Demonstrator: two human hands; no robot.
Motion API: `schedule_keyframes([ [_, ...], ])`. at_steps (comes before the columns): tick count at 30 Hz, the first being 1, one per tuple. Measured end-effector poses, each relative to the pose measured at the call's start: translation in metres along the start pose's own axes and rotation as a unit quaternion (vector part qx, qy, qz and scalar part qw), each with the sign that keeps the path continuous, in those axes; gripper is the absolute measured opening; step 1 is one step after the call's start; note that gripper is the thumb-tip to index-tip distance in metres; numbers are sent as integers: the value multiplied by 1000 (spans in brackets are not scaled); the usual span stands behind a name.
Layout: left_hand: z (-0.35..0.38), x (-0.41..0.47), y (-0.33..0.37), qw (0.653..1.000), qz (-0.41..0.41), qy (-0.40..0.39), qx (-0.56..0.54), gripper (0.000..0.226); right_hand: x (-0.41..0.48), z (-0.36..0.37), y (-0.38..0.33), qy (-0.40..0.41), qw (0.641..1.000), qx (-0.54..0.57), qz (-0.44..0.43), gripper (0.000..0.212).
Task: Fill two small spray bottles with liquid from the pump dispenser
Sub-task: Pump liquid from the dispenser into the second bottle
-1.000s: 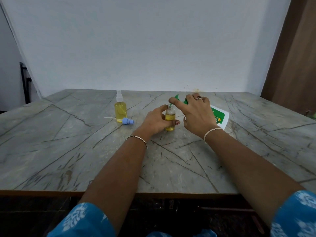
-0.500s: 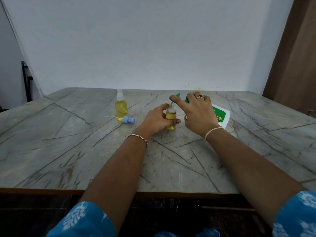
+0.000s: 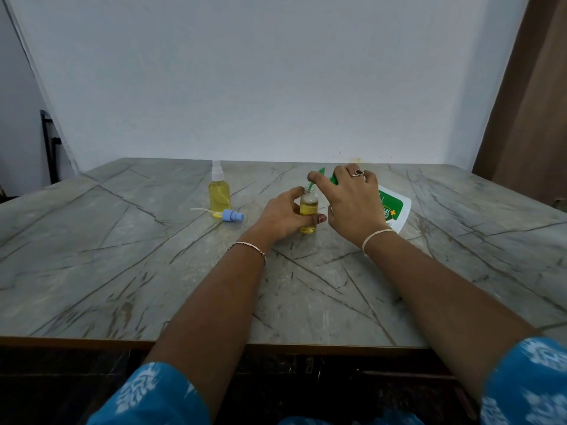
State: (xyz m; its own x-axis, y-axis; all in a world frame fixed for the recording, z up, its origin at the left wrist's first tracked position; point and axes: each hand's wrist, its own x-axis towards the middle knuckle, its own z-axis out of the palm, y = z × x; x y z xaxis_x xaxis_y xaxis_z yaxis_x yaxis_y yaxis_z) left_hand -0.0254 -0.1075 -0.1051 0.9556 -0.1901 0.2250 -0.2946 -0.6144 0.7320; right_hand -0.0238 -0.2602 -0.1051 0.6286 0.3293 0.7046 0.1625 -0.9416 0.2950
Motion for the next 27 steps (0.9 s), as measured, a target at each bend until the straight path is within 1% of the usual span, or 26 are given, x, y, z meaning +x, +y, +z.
schedule_keyframes([
  [8, 0, 0, 0, 1000, -7, -3, -5, 89, -5, 0, 9, -1, 1000, -15, -24, 82],
  [12, 0, -3, 2, 1000, -1, -2, 4, 81, -3, 0, 8, -13, 1000, -3, -17, 77],
  [18, -1, -5, 4, 1000, -3, -3, 11, 84, 1, -4, 1, -25, 999, 20, 0, 70],
  [27, -1, -5, 5, 1000, -10, 4, 18, 86, -3, -1, 10, -13, 1000, 10, -21, 78],
])
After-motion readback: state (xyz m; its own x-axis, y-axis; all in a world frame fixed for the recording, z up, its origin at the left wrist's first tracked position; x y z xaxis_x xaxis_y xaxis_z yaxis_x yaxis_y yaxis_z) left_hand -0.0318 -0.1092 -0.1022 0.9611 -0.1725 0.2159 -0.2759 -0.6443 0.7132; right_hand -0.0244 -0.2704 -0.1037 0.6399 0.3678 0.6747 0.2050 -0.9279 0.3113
